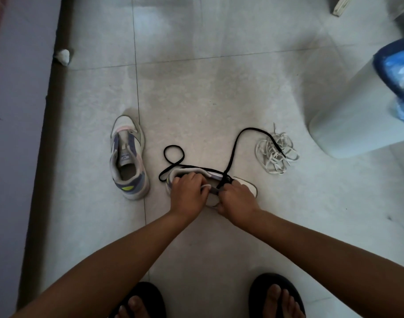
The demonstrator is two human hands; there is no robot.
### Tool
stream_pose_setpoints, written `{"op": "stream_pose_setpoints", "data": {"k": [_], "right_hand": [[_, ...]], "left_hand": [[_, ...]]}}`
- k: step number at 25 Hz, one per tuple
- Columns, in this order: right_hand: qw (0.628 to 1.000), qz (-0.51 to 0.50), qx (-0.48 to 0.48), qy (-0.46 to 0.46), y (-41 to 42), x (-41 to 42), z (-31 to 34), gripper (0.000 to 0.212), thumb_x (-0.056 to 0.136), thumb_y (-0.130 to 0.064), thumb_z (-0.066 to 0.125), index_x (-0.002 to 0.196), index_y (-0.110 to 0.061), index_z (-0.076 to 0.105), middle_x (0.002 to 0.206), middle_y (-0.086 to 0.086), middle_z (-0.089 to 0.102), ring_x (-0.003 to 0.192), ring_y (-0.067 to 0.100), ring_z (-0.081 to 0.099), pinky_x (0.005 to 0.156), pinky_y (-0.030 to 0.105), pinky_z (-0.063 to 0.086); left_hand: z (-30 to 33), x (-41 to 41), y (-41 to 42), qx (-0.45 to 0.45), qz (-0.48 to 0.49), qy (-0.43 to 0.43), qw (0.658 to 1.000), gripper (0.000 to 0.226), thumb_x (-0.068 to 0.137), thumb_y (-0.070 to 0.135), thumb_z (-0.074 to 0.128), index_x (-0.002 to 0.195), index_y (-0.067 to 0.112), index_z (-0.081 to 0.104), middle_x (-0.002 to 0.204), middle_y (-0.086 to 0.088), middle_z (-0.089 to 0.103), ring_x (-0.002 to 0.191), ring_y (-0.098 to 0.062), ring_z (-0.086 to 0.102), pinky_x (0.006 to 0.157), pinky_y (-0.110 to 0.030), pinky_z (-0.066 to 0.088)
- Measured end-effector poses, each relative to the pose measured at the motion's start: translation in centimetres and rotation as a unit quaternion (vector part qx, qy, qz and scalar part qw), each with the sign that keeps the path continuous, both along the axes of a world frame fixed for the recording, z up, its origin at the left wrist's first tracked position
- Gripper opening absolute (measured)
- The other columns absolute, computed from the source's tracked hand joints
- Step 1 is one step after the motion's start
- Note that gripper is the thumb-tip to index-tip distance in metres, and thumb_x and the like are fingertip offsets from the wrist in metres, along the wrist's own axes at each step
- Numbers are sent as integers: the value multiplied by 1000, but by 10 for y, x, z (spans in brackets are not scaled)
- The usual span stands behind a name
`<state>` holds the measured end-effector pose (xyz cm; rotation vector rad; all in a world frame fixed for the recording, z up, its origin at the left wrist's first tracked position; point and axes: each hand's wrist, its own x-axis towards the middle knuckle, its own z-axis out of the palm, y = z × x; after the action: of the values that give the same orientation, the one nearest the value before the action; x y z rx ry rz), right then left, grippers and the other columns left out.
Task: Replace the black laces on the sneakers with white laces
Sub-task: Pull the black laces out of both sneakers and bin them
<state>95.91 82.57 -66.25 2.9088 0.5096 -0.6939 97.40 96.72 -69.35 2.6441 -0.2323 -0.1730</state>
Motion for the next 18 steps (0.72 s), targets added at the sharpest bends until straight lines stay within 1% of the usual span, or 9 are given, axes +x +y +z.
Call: {"op": "stream_pose_setpoints", "data": {"k": [1, 3, 4, 5, 7, 8, 11, 14, 18], "right_hand": [[997, 42, -4, 70, -5, -10, 0, 35, 82, -25, 61, 108, -2, 63, 113, 20, 58, 104, 30, 54, 76, 32, 41], [976, 156, -48, 144, -14, -32, 8, 30, 66, -29, 76, 86, -7, 73, 95, 23, 65, 86, 28, 63, 66, 27, 45], [972, 185, -80, 118, -21, -41, 10, 26, 56, -32, 82, 73, -13, 75, 82, 18, 68, 76, 24, 65, 63, 24, 47], [971, 194, -99, 96, -27, -43, 10, 25, 60, -32, 80, 78, -16, 75, 82, 15, 70, 78, 23, 65, 66, 24, 47], [983, 128, -71, 113, -28, -34, 3, 38, 89, -26, 55, 124, -10, 56, 112, 15, 63, 102, 29, 58, 80, 34, 44], [993, 72, -41, 89, -25, -25, -1, 42, 95, -30, 45, 132, -10, 45, 118, 13, 60, 106, 31, 56, 80, 36, 42], [998, -56, 16, 34, -2, 1, -10, 37, 98, -36, 38, 119, -10, 52, 114, 12, 62, 104, 30, 58, 71, 35, 43], [998, -50, 2, 46, 13, 12, -12, 26, 96, -16, 41, 117, -7, 54, 116, 12, 62, 107, 30, 58, 72, 35, 44], [989, -21, 29, 147, 0, -4, -7, 28, 88, -27, 55, 108, -9, 60, 109, 14, 63, 101, 31, 61, 70, 30, 41]], "left_hand": [[1, 2, 0, 10, 5, 5, 1000, 13, 87, 30, 59, 86, 17, 63, 90, 0, 64, 91, -19, 58, 79, -32, 29], [1, 6, 2, 28, -7, 9, 1000, 15, 89, 32, 56, 88, 18, 62, 95, 1, 64, 95, -18, 57, 82, -31, 29], [0, 5, 1, 33, -25, 10, 999, 16, 90, 33, 55, 90, 19, 62, 96, 2, 63, 97, -18, 57, 84, -31, 28], [-1, 3, 0, 37, -39, 11, 998, 17, 91, 33, 52, 92, 19, 62, 98, 1, 63, 98, -18, 56, 85, -32, 29], [-2, -3, -3, 44, -32, 11, 998, 19, 93, 33, 49, 95, 18, 61, 100, 1, 62, 99, -18, 55, 87, -33, 31], [-3, -4, -4, 43, -18, 12, 999, 19, 93, 33, 48, 95, 17, 60, 99, 0, 62, 99, -19, 55, 87, -34, 32], [-1, -5, -5, 24, 11, 27, 999, 17, 92, 32, 51, 92, 18, 60, 97, 0, 62, 96, -19, 56, 85, -33, 32], [1, -5, -3, -7, 33, 38, 999, 15, 90, 30, 55, 88, 16, 61, 95, 0, 63, 93, -20, 57, 82, -33, 34], [2, -1, -3, -3, 62, 44, 997, 16, 90, 31, 55, 86, 16, 61, 95, -1, 63, 91, -20, 58, 76, -35, 40]]}}
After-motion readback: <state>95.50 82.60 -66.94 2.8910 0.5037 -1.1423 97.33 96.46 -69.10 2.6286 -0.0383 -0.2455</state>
